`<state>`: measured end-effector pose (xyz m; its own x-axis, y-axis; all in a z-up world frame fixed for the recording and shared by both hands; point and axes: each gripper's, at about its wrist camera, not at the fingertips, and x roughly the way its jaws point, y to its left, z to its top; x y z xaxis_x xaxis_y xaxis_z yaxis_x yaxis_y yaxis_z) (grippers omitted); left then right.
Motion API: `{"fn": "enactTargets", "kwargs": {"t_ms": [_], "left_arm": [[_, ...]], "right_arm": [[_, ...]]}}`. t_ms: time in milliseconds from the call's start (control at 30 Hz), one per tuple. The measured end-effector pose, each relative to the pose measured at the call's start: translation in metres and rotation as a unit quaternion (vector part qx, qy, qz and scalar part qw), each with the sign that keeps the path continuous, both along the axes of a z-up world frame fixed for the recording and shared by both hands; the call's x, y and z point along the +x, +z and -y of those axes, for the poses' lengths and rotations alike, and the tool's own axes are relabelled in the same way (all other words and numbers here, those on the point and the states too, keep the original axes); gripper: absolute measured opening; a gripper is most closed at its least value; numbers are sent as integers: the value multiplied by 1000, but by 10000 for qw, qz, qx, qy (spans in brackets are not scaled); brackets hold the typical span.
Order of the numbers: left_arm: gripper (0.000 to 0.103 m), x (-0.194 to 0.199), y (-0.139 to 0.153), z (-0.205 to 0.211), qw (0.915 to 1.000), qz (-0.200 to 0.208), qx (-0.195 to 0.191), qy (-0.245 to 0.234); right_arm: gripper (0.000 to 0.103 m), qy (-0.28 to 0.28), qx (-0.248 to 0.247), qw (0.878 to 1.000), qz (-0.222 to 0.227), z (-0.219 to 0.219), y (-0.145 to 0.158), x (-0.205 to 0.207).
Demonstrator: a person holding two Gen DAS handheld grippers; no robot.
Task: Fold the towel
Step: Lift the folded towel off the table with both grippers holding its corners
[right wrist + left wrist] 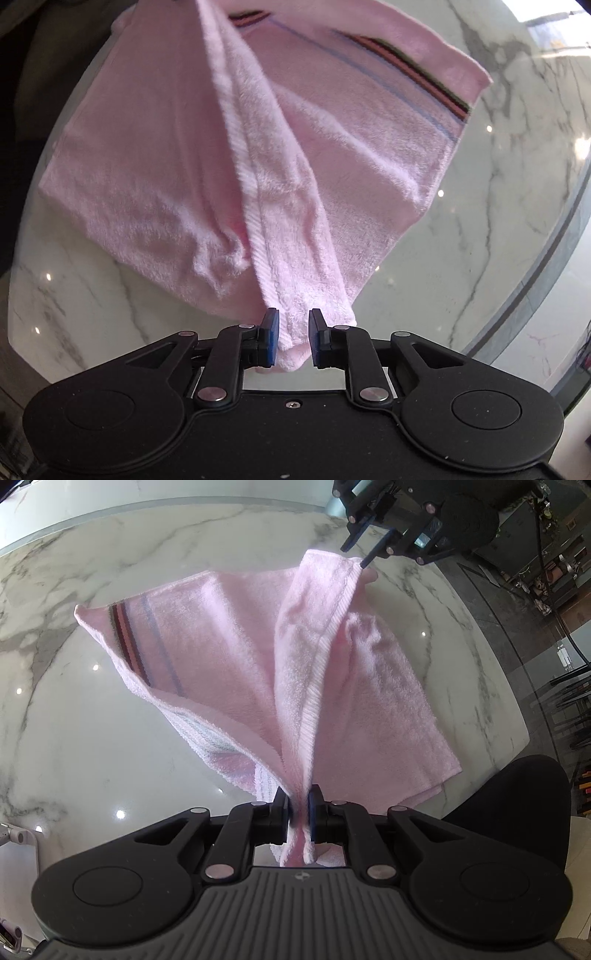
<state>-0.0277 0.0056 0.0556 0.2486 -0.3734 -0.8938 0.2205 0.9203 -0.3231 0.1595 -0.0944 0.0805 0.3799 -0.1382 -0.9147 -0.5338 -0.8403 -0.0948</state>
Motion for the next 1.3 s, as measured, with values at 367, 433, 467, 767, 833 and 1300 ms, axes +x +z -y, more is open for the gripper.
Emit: {"fn": "enactTargets", "kwargs": {"t_ms": [367,433,467,767,833,1300], "left_arm": [[8,1,3,-1,10000,34,-81,-6],[8,1,3,-1,10000,28,-78,-17],[8,1,3,-1,10000,25,-74,-24],[8,-1,5,2,9999,39,-69,-132],[9,-2,5,3,9998,32,-75,-154],[9,-10,4,-2,9998,74,-166,-64]], "right_arm": [[29,699,-67,9975,116,20,-38,2],[9,682,-72,9975,174,18,-42,3],[7,667,-21,9976,169,16,-41,3],[3,613,113,9979,173,-5,-14,7],[3,664,137,9975,183,-14,-3,6],[3,404,-380,9984,46,-61,39,-10]]}}
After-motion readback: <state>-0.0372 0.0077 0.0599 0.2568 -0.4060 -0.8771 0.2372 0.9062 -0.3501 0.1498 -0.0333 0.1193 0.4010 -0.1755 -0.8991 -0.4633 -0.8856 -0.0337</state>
